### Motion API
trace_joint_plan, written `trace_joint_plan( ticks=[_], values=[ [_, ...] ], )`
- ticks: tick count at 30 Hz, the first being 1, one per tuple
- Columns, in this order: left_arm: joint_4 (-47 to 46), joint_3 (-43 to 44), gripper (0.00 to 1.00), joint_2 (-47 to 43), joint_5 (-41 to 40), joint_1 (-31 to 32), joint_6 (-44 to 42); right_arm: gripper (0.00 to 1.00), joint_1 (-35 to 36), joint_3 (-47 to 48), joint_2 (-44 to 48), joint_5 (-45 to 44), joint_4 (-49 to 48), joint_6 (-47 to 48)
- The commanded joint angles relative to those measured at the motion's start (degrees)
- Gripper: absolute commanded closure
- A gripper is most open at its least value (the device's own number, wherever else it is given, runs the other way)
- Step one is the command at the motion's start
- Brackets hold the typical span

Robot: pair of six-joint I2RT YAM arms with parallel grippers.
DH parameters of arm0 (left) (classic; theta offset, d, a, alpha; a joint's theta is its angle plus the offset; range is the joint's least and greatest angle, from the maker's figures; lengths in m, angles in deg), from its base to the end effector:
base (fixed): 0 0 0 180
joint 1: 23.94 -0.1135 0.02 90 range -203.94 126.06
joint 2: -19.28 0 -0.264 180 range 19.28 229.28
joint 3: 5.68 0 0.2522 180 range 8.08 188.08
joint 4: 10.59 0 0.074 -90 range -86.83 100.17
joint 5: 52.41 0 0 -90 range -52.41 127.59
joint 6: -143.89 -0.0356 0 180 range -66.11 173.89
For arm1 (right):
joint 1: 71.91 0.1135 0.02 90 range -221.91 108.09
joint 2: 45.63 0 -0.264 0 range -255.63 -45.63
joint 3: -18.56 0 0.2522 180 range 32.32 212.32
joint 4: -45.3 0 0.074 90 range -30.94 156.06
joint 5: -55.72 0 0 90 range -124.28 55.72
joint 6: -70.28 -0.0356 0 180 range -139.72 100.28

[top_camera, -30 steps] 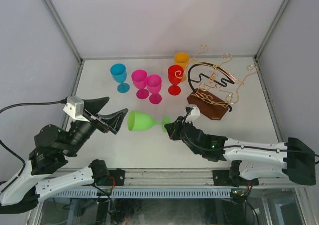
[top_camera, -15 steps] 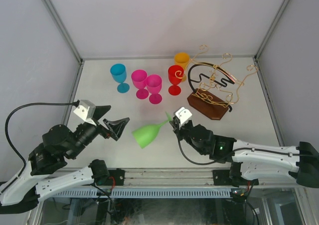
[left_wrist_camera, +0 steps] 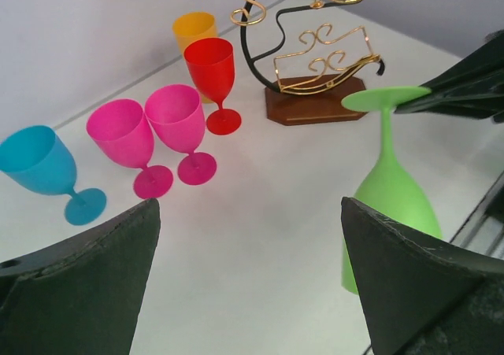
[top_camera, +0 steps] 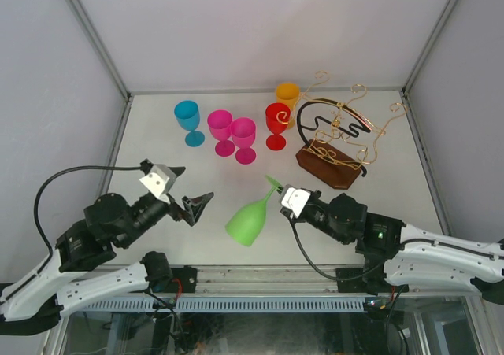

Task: Place the wine glass upside down on the wine glass rack
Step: Turn the wine glass upside down at the wine rack.

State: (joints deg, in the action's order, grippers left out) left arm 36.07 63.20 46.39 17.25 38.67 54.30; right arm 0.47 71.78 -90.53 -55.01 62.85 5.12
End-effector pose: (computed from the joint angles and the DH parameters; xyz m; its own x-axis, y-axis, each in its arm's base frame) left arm 0.0478 -0.0654 0.3927 -0.0440 0.0704 -0.9965 0.6729 0.7394 0.0225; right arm 0.0691 0.1758 0.3191 0.2860 -0.3975 -0.8719 -0.7333 0.4949 -0.4662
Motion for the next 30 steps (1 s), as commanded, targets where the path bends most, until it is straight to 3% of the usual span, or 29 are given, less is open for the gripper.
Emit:
trace_joint_plan(
  ticks=[1, 10, 17, 26, 30],
  values=[
    [-3.2, -1.0, 0.02, 3.6, 1.7, 0.2, -11.7, 1.00, 0.7, 2.9, 2.7, 4.3, 1.8, 11.3],
    [-14.9, -5.4, 0.06, 6.2, 15.4, 0.3, -21.8, 1.00, 2.2, 5.0, 5.2, 9.4, 7.1, 20.8],
    [-23.4, -5.5, 0.12, 12.4, 22.0, 0.3, -12.1, 1.00, 3.4, 5.0, 4.7, 2.8, 2.8, 29.2],
    [-41.8, -13.1, 0.14, 16.7, 19.1, 0.3, 2.1, 1.00, 3.7, 5.5, 3.6, 0.1, -4.4, 32.7],
    [-43.6, -12.0, 0.20, 20.5, 20.3, 0.3, 3.5, 1.00, 4.1, 5.6, 3.1, 0.4, -5.2, 32.2]
  ],
)
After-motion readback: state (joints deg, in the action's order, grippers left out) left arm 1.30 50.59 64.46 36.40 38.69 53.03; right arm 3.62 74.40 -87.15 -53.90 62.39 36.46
